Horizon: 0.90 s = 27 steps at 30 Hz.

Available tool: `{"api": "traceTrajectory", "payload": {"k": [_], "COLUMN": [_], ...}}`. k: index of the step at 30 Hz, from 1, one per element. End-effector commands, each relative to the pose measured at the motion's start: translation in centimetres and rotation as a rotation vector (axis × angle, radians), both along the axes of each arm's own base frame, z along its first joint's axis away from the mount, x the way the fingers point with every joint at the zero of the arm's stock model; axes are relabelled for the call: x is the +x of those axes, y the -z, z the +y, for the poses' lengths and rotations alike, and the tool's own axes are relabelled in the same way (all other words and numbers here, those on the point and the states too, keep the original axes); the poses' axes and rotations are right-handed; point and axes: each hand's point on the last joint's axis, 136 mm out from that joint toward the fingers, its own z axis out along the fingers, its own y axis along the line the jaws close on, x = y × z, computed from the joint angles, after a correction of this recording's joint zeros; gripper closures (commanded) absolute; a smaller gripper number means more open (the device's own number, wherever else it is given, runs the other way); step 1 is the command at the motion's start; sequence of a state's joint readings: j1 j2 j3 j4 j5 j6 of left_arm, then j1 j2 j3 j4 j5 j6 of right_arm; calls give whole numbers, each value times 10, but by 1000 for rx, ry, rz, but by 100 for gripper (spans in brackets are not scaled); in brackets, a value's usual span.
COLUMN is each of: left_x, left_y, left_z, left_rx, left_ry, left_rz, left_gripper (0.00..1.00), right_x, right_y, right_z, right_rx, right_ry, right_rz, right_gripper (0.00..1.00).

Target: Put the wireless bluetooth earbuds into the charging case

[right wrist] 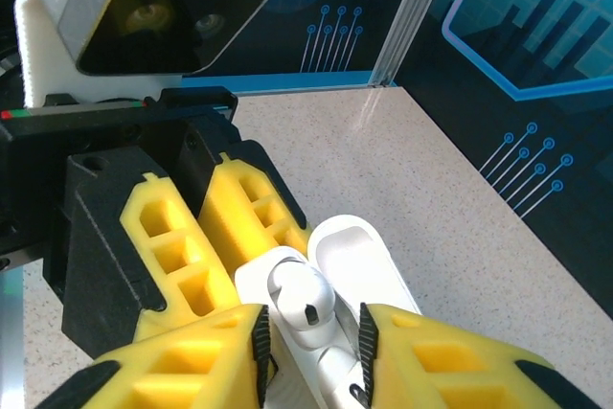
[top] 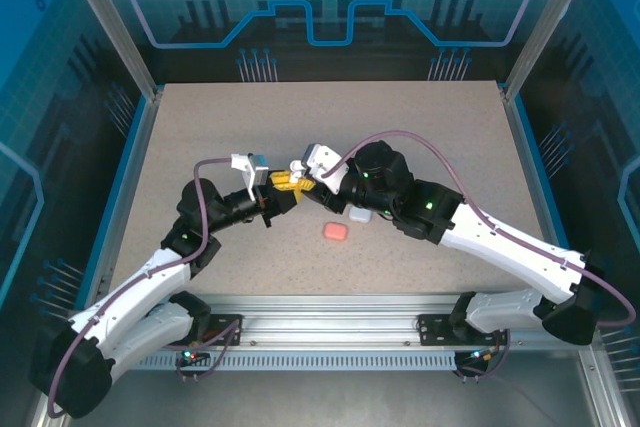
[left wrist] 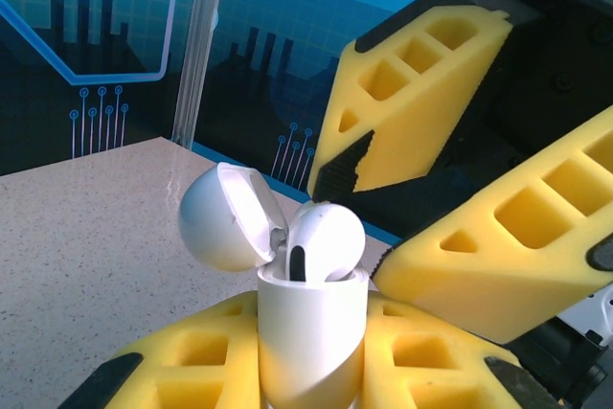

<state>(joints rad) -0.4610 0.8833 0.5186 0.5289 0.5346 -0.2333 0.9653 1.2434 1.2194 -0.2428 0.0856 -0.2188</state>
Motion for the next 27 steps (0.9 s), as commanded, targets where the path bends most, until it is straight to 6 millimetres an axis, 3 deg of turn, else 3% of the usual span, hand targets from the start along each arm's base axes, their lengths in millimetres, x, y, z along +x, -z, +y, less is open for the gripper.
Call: {"api": "traceTrajectory", "payload": {"k": [1, 4, 7, 9, 15, 22, 27], "left_x": [-2, -2, -2, -3, -6, -6, -6], "left_y": [-5, -4, -5, -6, -16, -24, -29], "left_z": [2, 2, 2, 2, 0, -2, -3], "left_rx": [-2, 2, -1, -5, -13, -18, -26], "left_ry": [-15, -14, -13, -9, 11, 25, 26], "left_rz": [-51, -50, -54, -59, -79, -98, -109], "left_gripper": [100, 100, 100, 100, 100, 100, 100], "right_x": [-5, -6, 0, 5, 21, 17, 15], "right_y": [-29, -50, -57, -53, -24, -10, -2], "right_z": [-3, -16, -35, -48, -69, -45, -30], "right_rx": [77, 130, 169, 203, 329, 419, 419], "right_ry": [-18, -3, 30, 43, 50, -74, -124], "right_rz": [-7, -7, 44, 116, 440, 687, 768], "right_gripper": [59, 45, 23, 2, 0, 0, 0]}}
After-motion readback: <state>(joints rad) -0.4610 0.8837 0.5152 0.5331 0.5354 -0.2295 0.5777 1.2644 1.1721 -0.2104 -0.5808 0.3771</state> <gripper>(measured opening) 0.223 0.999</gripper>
